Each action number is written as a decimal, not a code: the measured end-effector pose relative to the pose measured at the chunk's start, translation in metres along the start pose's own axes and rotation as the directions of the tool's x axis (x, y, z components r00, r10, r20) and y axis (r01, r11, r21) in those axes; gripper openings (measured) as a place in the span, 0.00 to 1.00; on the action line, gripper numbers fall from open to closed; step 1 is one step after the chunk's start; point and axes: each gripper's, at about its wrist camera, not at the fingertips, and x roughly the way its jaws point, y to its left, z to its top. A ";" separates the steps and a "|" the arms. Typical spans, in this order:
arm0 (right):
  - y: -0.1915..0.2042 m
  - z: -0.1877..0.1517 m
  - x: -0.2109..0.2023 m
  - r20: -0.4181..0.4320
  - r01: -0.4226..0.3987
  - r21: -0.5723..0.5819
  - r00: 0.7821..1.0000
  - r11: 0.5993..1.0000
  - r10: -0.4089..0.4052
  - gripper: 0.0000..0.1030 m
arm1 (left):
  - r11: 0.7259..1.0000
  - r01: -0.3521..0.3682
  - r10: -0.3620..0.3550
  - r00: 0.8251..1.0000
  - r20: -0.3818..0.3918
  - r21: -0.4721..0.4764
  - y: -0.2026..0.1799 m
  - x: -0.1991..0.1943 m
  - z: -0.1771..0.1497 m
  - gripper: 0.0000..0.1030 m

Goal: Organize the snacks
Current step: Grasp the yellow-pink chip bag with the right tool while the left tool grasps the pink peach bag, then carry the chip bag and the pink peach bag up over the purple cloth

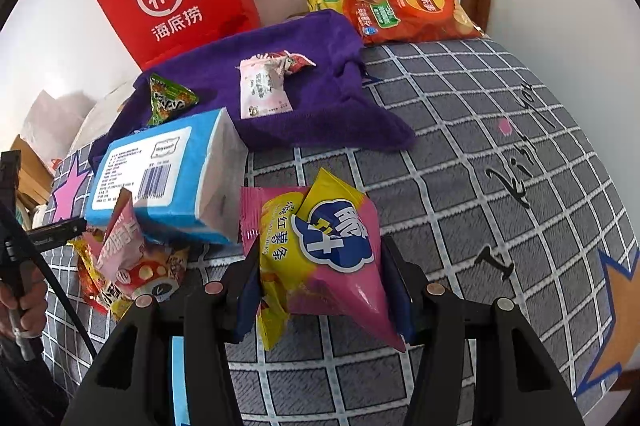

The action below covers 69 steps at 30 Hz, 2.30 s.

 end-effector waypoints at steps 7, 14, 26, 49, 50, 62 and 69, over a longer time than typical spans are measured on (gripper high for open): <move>-0.002 -0.007 -0.004 -0.007 0.002 0.029 1.000 1.000 -0.002 0.52 | 0.995 -0.082 0.081 0.997 0.015 0.049 -0.005 -0.004 -0.004 0.39; 0.003 -0.016 -0.023 0.025 0.010 0.015 1.000 1.000 -0.010 0.51 | 0.999 -0.040 0.040 0.999 0.026 -0.017 0.010 -0.032 -0.020 0.39; 0.035 -0.029 -0.065 0.088 -0.031 -0.039 0.995 0.999 0.035 0.51 | 0.998 0.050 -0.052 0.995 0.084 0.030 -0.018 -0.084 -0.050 0.39; 0.088 0.013 -0.104 0.183 -0.039 -0.141 0.981 0.989 0.065 0.51 | 0.971 0.158 -0.189 0.967 0.169 0.181 -0.077 -0.130 0.001 0.39; 0.089 0.017 -0.103 0.186 -0.035 -0.144 0.981 0.989 0.061 0.51 | 0.969 0.160 -0.193 0.966 0.171 0.187 -0.079 -0.130 0.006 0.39; 0.092 0.074 -0.082 0.208 -0.014 -0.141 0.977 0.990 0.043 0.51 | 0.964 0.108 -0.171 0.952 0.254 0.244 -0.090 -0.143 0.070 0.39; 0.091 0.110 -0.063 0.217 0.002 -0.159 0.976 0.987 0.033 0.51 | 0.969 0.114 -0.176 0.941 0.290 0.220 -0.089 -0.132 0.107 0.39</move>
